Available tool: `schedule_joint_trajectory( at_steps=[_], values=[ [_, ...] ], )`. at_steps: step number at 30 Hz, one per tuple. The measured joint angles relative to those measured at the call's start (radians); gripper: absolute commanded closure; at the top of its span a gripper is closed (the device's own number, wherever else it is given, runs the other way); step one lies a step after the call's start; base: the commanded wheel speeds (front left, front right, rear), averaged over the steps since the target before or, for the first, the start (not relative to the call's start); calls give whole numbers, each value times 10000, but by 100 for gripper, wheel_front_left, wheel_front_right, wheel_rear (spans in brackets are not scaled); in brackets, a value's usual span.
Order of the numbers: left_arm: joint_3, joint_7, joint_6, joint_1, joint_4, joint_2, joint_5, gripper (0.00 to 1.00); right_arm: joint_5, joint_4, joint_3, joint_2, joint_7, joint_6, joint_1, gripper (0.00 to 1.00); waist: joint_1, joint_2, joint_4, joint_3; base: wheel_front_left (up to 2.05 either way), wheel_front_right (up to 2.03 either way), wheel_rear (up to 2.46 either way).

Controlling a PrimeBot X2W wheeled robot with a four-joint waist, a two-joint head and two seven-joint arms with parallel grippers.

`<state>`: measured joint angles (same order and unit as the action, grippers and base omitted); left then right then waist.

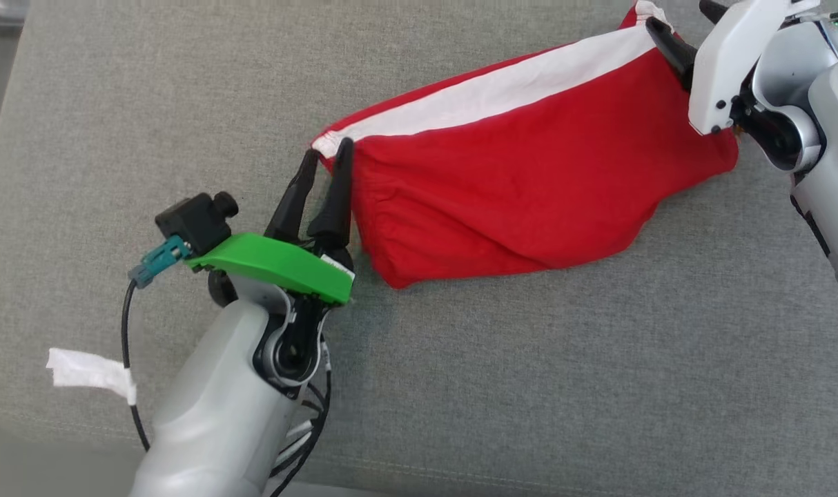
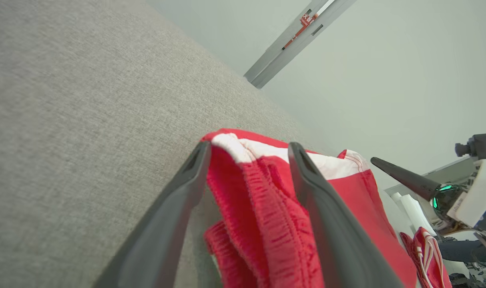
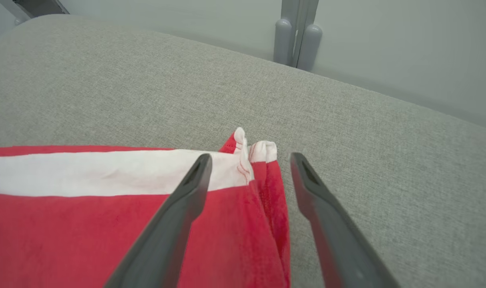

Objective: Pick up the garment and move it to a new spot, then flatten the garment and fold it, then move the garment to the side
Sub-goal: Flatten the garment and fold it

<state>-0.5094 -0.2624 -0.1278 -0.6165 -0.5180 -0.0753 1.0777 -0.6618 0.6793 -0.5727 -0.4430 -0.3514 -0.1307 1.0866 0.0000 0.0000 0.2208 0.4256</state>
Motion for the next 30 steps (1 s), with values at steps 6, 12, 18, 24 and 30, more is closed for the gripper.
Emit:
schedule_joint_trajectory(
  at_steps=[6, 12, 18, 24, 30],
  values=[
    [938, -4, 0, 1058, 525, -192, -1421, 0, -182, 2, 280, -303, -320, 2, -537, 0, 0, 0, -83, -605, 0, 0, 0],
    [2061, -17, 2, 1939, 1239, -209, -3618, 0, -334, 546, 892, -23, -430, 2, -1245, 0, 0, 0, -59, -1052, 0, 0, 0],
    [3200, -17, 90, 2838, 2353, 0, -6038, 0, -84, 1231, 1352, 489, -105, 0, -1440, 0, 0, 0, 154, -1043, 0, 0, 0],
    [3919, -17, 90, 3528, 2803, 201, -7085, 0, 675, 2347, 1916, 894, 291, 0, -1361, 0, 0, 0, 355, -874, 0, 0, 0],
    [4138, -17, 92, 3747, 2719, 238, -7474, 0, 1494, 3634, 2562, 1220, 516, -2, -984, 0, 0, 0, 586, -700, 0, 0, 0]
  ],
)
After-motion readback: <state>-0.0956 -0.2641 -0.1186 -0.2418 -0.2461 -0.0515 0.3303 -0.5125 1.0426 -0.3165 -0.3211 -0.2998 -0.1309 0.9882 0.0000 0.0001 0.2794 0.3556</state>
